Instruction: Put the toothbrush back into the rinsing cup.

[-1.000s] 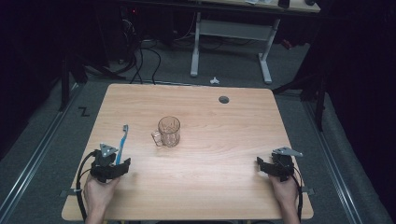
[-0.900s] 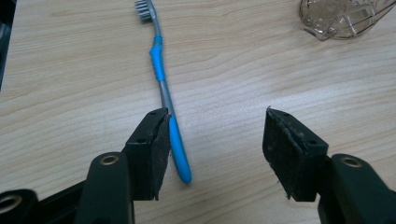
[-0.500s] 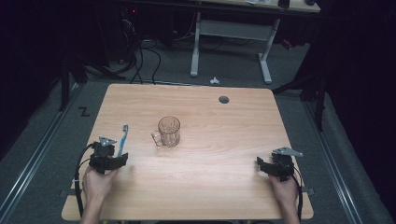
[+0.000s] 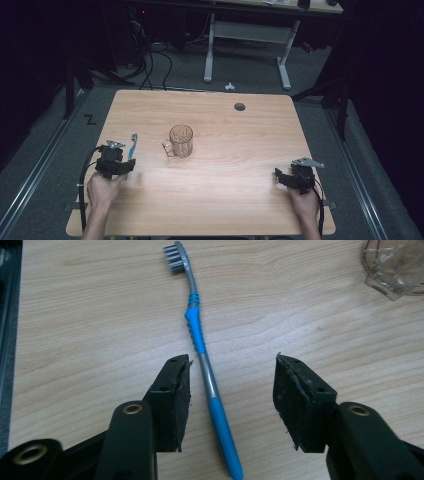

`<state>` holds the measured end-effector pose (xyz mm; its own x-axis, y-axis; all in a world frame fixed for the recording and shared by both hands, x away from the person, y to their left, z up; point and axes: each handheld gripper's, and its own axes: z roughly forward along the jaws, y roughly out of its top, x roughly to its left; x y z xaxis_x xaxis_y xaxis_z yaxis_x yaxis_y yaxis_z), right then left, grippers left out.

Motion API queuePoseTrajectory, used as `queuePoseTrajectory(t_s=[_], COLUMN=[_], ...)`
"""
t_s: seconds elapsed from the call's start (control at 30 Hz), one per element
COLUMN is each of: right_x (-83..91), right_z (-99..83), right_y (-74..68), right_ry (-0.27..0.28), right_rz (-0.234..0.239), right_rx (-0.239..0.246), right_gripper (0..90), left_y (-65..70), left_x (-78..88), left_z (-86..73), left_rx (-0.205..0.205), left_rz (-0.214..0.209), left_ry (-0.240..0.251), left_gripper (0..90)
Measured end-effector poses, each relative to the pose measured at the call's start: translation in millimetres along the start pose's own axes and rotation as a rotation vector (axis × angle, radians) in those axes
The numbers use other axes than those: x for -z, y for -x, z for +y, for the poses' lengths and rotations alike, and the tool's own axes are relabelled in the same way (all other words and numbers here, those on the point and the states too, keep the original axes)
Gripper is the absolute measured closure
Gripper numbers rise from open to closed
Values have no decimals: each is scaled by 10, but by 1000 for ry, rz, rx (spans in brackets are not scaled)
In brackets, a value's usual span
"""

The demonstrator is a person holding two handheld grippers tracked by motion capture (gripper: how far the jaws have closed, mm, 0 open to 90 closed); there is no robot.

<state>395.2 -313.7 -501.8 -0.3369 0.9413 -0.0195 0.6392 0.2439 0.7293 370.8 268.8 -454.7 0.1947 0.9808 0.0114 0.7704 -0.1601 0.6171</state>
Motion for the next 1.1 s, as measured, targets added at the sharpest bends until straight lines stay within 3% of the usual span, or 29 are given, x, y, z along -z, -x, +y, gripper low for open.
queuePoseTrajectory(t_s=[0.37, 0.47, 0.73, 1.1], right_x=[0, 0, 0, 0], right_z=[0, 0, 0, 0], right_y=[1, 1, 0, 0], right_ry=[0, 0, 0, 0], right_rz=[0, 0, 0, 0], right_rx=[1, 1, 0, 1], right_gripper=[305, 306, 305, 305], left_y=[-55, -70, -114, -64], left_x=[-65, -85, -169, -242], left_z=[170, 230, 327, 497], left_rx=[-8, 11, 25, -16], left_rz=[10, -5, 4, 24], left_ry=[-26, -46, -56, -90], left_gripper=[502, 485, 500, 517])
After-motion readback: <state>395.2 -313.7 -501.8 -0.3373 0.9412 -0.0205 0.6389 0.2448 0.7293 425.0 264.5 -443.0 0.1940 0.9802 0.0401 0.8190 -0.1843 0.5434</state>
